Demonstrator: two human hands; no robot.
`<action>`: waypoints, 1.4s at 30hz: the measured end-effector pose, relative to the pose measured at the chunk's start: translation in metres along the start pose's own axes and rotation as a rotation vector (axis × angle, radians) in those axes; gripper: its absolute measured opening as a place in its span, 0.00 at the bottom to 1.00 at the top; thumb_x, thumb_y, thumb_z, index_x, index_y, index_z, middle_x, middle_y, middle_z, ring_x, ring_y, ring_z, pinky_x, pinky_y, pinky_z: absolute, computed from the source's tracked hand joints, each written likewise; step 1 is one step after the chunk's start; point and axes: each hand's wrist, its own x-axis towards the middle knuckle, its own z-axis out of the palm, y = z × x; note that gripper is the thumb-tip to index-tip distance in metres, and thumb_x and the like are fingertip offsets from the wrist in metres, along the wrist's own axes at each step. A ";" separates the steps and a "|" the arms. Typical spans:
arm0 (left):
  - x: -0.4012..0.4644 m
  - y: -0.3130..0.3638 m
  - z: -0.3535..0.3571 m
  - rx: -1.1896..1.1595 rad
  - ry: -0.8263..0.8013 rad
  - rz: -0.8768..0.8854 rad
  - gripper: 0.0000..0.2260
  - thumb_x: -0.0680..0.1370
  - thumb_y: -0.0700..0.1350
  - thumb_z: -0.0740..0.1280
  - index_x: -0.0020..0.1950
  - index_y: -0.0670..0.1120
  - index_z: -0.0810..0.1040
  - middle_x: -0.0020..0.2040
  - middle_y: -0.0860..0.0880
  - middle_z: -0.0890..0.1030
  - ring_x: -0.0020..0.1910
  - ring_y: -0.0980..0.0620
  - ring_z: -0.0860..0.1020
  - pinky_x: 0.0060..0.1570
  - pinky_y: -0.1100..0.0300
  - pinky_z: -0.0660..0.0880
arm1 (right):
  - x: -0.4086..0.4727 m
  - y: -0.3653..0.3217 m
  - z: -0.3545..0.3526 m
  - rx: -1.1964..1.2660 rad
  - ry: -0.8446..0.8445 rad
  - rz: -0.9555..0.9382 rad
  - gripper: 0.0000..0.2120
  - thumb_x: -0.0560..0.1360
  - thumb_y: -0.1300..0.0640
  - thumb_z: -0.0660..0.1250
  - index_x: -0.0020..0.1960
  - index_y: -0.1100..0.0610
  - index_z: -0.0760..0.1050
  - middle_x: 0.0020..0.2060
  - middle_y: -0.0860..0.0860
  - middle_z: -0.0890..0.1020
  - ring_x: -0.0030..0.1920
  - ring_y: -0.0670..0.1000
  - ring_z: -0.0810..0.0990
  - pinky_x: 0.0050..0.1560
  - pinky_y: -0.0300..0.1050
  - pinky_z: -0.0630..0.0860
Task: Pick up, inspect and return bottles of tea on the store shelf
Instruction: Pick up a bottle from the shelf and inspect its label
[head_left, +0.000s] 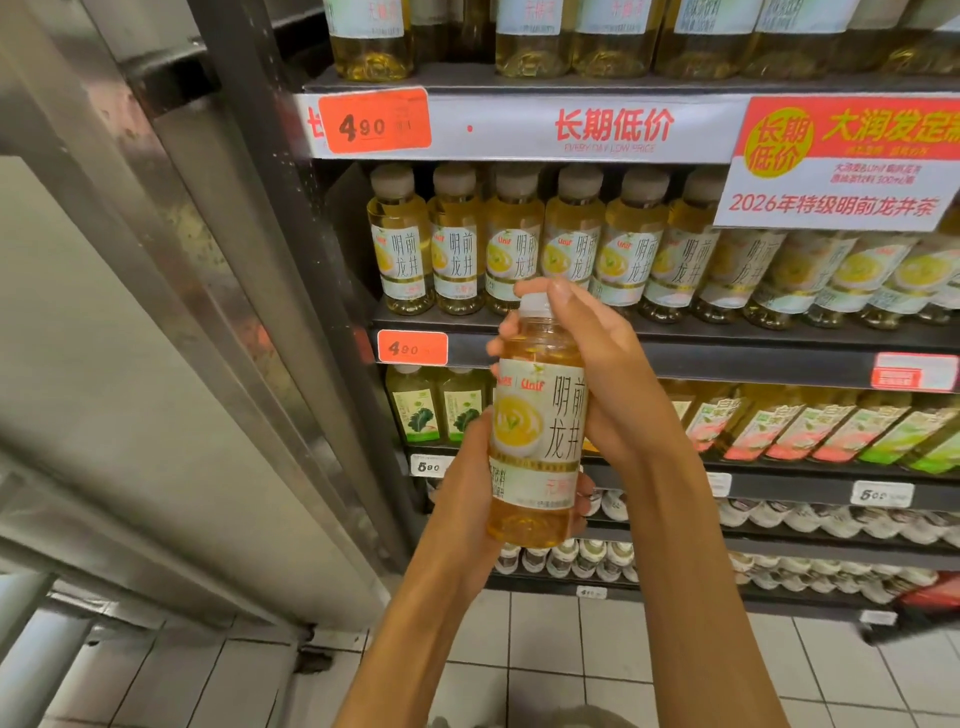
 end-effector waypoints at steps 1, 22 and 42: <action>-0.001 0.000 -0.001 0.025 0.032 0.010 0.25 0.82 0.58 0.48 0.56 0.46 0.80 0.43 0.41 0.85 0.39 0.46 0.84 0.39 0.53 0.81 | -0.002 0.001 0.001 -0.006 0.029 -0.007 0.11 0.78 0.48 0.62 0.54 0.53 0.77 0.40 0.52 0.83 0.45 0.53 0.82 0.46 0.48 0.78; -0.024 0.006 0.011 -0.116 -0.137 -0.098 0.24 0.71 0.63 0.58 0.60 0.52 0.77 0.49 0.41 0.85 0.44 0.42 0.85 0.36 0.51 0.81 | -0.011 0.003 -0.018 0.075 0.127 0.236 0.18 0.78 0.47 0.62 0.60 0.59 0.74 0.46 0.59 0.84 0.47 0.55 0.85 0.48 0.50 0.82; -0.024 0.001 0.046 -0.289 -0.395 -0.080 0.23 0.73 0.55 0.67 0.63 0.43 0.76 0.55 0.33 0.80 0.50 0.36 0.82 0.48 0.46 0.80 | -0.010 -0.002 -0.051 0.363 0.111 0.503 0.16 0.79 0.47 0.60 0.54 0.59 0.76 0.40 0.62 0.85 0.36 0.56 0.85 0.33 0.46 0.81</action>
